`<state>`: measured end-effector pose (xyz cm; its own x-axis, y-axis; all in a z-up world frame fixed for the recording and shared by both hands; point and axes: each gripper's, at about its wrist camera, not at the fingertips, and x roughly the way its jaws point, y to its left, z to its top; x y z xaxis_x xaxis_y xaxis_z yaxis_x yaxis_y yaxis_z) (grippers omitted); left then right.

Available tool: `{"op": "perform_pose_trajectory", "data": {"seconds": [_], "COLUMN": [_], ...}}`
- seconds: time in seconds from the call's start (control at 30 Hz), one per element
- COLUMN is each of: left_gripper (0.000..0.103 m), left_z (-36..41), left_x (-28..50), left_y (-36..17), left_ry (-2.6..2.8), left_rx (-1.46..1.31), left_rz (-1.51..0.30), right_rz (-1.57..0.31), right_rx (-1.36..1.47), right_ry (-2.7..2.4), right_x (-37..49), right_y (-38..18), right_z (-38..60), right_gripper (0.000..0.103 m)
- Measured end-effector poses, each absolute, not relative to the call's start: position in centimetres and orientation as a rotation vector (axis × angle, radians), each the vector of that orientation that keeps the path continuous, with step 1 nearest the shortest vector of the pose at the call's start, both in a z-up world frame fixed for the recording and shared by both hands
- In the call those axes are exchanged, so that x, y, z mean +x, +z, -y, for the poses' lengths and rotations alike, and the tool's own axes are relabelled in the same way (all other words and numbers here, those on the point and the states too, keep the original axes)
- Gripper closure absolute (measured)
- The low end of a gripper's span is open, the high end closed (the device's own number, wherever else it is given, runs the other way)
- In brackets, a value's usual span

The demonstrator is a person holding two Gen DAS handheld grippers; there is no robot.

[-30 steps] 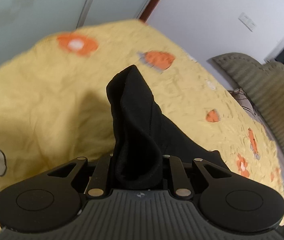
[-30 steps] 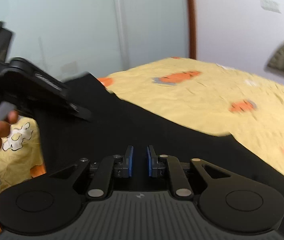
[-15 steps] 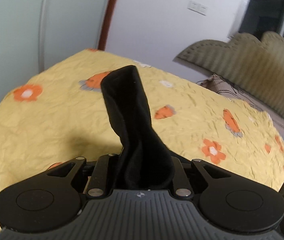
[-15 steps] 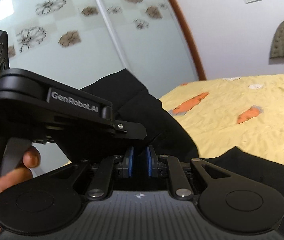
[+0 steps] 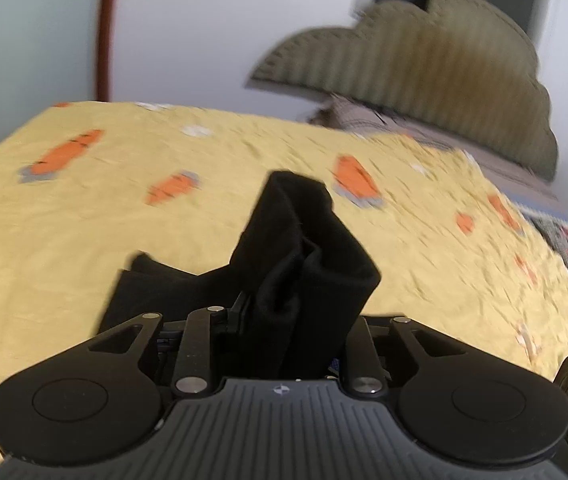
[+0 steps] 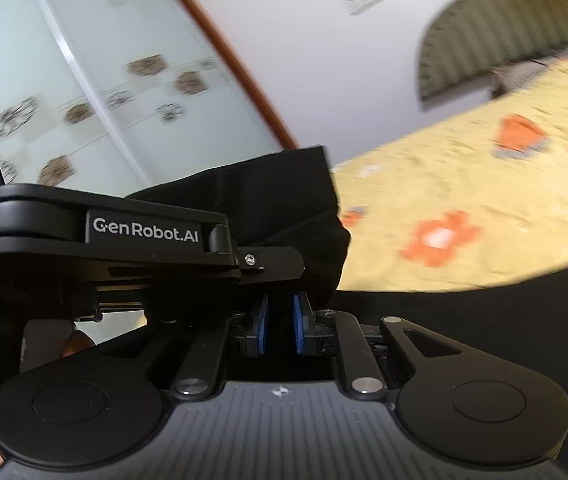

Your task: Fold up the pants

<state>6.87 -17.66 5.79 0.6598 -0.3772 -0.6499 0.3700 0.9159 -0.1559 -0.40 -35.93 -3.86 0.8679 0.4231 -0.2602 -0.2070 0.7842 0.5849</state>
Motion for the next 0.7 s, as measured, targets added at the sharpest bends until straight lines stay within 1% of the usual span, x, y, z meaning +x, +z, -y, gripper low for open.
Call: {"op": "perform_pose_trajectory", "data": {"seconds": [0.13,0.3,0.53,0.57,0.63,0.7], "left_gripper": [0.076,0.076,0.075,0.068,0.061,0.042], "left_z": [21.6,25.2,27.6,28.0,28.8,29.4], "left_x": [6.8,6.7,6.0,6.0,6.0,6.1], "left_y": [3.5,1.2,0.2,-0.1,-0.7,-1.2], "left_ry": [-0.460,-0.489,-0.532,-0.540,-0.560,-0.598], "left_rx": [0.028,0.059,0.088,0.095,0.104,0.110], "left_rz": [-0.777,-0.816,-0.838,-0.842,-0.863,-0.894], "right_rz": [-0.412,-0.434,-0.432,-0.435,-0.451,-0.458], "right_rx": [0.647,0.668,0.699,0.705,0.704,0.667], "right_ry": [0.274,0.195,0.131,0.120,0.093,0.052], "right_x": [-1.3,-2.0,-2.9,-3.1,-3.2,-3.9], "right_y": [-5.9,-7.3,-8.7,-9.0,-9.4,-9.6], "right_z": [39.2,41.1,43.1,43.5,43.9,44.2], "right_gripper": [0.090,0.089,0.089,0.089,0.089,0.089]}}
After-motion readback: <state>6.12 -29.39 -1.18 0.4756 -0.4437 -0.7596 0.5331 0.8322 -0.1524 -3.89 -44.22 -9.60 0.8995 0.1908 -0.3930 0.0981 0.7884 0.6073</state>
